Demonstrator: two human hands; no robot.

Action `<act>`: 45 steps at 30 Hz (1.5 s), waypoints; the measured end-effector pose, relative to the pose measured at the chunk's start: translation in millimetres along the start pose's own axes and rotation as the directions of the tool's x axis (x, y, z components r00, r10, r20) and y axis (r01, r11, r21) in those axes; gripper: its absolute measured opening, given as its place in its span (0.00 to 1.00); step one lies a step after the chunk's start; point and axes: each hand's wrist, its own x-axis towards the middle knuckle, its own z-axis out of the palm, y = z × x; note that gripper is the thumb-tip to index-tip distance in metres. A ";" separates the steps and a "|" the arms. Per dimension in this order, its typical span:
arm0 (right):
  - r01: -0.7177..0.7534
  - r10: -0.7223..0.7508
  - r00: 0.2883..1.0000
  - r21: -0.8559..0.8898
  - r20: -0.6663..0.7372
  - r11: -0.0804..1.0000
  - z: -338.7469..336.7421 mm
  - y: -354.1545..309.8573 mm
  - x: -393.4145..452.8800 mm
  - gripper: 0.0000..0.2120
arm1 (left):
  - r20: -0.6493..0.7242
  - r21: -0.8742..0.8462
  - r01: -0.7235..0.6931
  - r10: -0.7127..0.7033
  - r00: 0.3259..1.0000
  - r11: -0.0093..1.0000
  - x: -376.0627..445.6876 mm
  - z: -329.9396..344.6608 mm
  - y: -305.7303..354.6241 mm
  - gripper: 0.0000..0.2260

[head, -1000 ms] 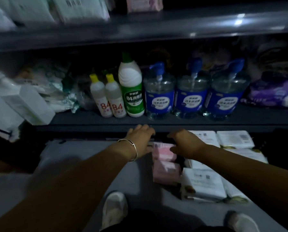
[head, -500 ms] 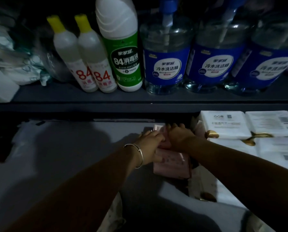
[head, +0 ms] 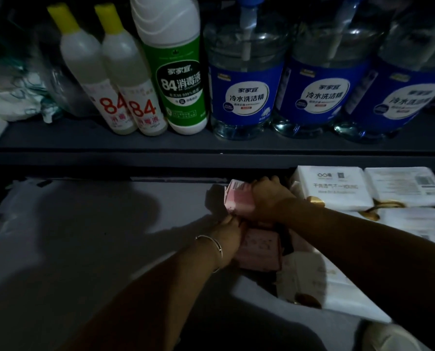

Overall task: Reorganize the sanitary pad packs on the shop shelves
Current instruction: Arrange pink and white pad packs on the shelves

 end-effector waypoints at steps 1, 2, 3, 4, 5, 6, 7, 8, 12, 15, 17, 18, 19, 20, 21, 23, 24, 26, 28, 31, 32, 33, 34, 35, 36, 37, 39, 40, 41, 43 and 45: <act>0.011 -0.011 1.000 -0.006 0.001 1.000 -4.0 -0.3 -2.7 0.35 | -0.004 -0.005 -0.016 0.016 1.000 1.000 -0.4 -4.7 0.5 0.31; 0.027 -0.027 1.000 -0.011 -0.012 1.000 -8.3 -0.4 -5.1 0.35 | 0.003 0.000 -0.035 0.035 0.999 0.999 -2.7 -12.6 0.2 0.31; 0.031 -0.031 0.999 -0.019 -0.010 0.999 -15.5 -1.3 -9.2 0.35 | 0.018 0.004 -0.044 0.044 0.999 0.999 -7.3 -23.0 -1.6 0.31; 0.036 -0.036 0.999 -0.029 -0.005 0.999 -24.2 -2.9 -14.1 0.34 | 0.050 -0.008 -0.035 0.035 0.998 0.999 -14.3 -36.5 -3.2 0.31; 0.042 -0.041 0.999 -0.029 0.011 0.999 -33.6 -4.9 -19.7 0.33 | 0.082 -0.027 -0.015 0.017 0.997 1.000 -22.4 -50.8 -5.8 0.32; 0.049 -0.049 0.999 -0.022 0.025 0.999 -43.5 -7.4 -25.3 0.31 | 0.110 -0.048 0.002 0.003 0.994 0.999 -31.4 -64.8 -8.9 0.33; 0.056 -0.056 0.998 -0.003 0.041 0.998 -53.0 -9.6 -31.2 0.28 | 0.124 -0.073 0.018 -0.008 0.992 0.997 -41.6 -79.6 -10.9 0.33; 0.070 -0.071 0.996 0.018 0.049 0.997 -63.9 -12.8 -39.4 0.26 | 0.127 -0.106 0.034 -0.020 0.992 0.994 -52.1 -93.5 -12.9 0.33; 0.083 -0.087 0.996 0.128 0.023 0.988 -113.3 -23.4 -75.5 0.25 | 0.164 -0.253 0.095 -0.054 0.985 0.963 -102.3 -155.2 -8.2 0.30; 0.078 -0.075 0.997 0.290 -0.021 0.954 -159.5 -24.3 -106.0 0.24 | 0.121 -0.296 0.090 -0.056 0.991 0.951 -140.8 -200.0 4.6 0.30; 0.119 -0.099 0.992 0.316 -0.077 0.941 -194.1 -23.1 -129.7 0.23 | 0.078 -0.304 0.081 -0.060 0.995 0.949 -164.3 -228.5 15.9 0.29; 0.145 -0.113 0.986 0.307 -0.120 0.940 -211.4 -22.4 -142.2 0.21 | 0.052 -0.295 0.066 -0.053 0.997 0.953 -174.6 -243.1 21.6 0.29; 0.170 -0.122 0.978 0.307 -0.168 0.937 -228.6 -22.0 -154.6 0.19 | 0.024 -0.279 0.045 -0.040 0.999 0.959 -183.9 -257.7 27.0 0.28; 0.191 -0.127 0.969 0.317 -0.212 0.929 -245.3 -21.4 -166.2 0.19 | 0.001 -0.269 0.024 -0.025 1.000 0.963 -192.3 -272.2 32.3 0.27; 0.209 -0.129 0.961 0.332 -0.246 0.920 -261.6 -20.4 -176.6 0.20 | -0.017 -0.267 0.014 -0.019 1.000 0.964 -199.8 -286.1 37.2 0.26; 0.244 -0.134 0.944 0.361 -0.303 0.900 -292.6 -17.8 -194.7 0.19 | -0.047 -0.253 0.000 -0.012 0.999 0.968 -213.9 -313.1 47.8 0.26; 0.262 -0.136 0.935 0.381 -0.328 0.886 -306.8 -16.1 -201.8 0.17 | -0.059 -0.235 -0.009 -0.005 0.998 0.972 -219.9 -325.7 52.7 0.26; 0.294 -0.121 0.914 0.426 -0.388 0.856 -333.0 -12.8 -213.1 0.16 | -0.079 -0.224 -0.033 0.015 0.997 0.974 -229.6 -349.6 61.0 0.26; 0.317 -0.101 0.889 0.443 -0.446 0.839 -357.3 -10.2 -221.2 0.20 | -0.105 -0.199 -0.050 0.029 0.994 0.979 -237.3 -372.1 68.1 0.26; 0.356 -0.094 0.853 0.443 -0.513 0.823 -391.7 -7.5 -224.3 0.21 | -0.167 -0.198 -0.062 0.029 0.986 0.978 -244.0 -404.5 71.8 0.25; 0.370 -0.092 0.843 0.448 -0.530 0.814 -403.5 -6.4 -223.8 0.21 | -0.187 -0.210 -0.072 0.032 0.982 0.975 -245.4 -416.0 72.3 0.25; 0.382 -0.090 0.835 0.456 -0.542 0.804 -414.3 -5.8 -223.0 0.21 | -0.206 -0.214 -0.077 0.032 0.978 0.974 -246.5 -426.8 72.2 0.25; 0.387 -0.082 0.829 0.462 -0.553 0.798 -424.0 -5.0 -221.4 0.21 | -0.225 -0.205 -0.079 0.032 0.974 0.976 -247.8 -437.4 72.8 0.25; 0.391 -0.075 0.820 0.460 -0.568 0.797 -436.8 -4.7 -217.7 0.21 | -0.249 -0.177 -0.078 0.032 0.968 0.981 -247.7 -451.3 71.9 0.25; 0.393 -0.062 0.810 0.461 -0.583 0.796 -444.0 -4.0 -215.9 0.21 | -0.265 -0.150 -0.076 0.034 0.964 0.986 -248.4 -460.5 72.3 0.25; 0.397 -0.053 0.803 0.467 -0.594 0.790 -453.1 -3.6 -213.6 0.22 | -0.281 -0.131 -0.074 0.034 0.959 0.989 -248.2 -471.3 72.0 0.25; 0.405 -0.036 0.791 0.478 -0.611 0.779 -471.2 -2.8 -204.5 0.24 | -0.308 -0.128 -0.061 0.019 0.951 0.990 -243.1 -492.0 66.8 0.25; 0.405 -0.030 0.784 0.473 -0.620 0.783 -479.0 -2.2 -199.7 0.25 | -0.317 -0.141 -0.061 0.013 0.948 0.988 -239.4 -500.7 64.0 0.25; 0.402 -0.023 0.776 0.466 -0.630 0.788 -485.7 -1.5 -194.8 0.25 | -0.326 -0.156 -0.059 0.005 0.945 0.986 -235.0 -508.8 60.8 0.25; 0.397 -0.005 0.763 0.462 -0.646 0.793 -496.3 0.2 -185.3 0.26 | -0.347 -0.161 -0.054 -0.005 0.938 0.985 -225.1 -523.0 55.3 0.25; 0.388 0.011 0.749 0.451 -0.662 0.804 -501.9 2.2 -176.8 0.26 | -0.379 -0.135 -0.042 -0.012 0.925 0.990 -215.3 -533.3 52.3 0.24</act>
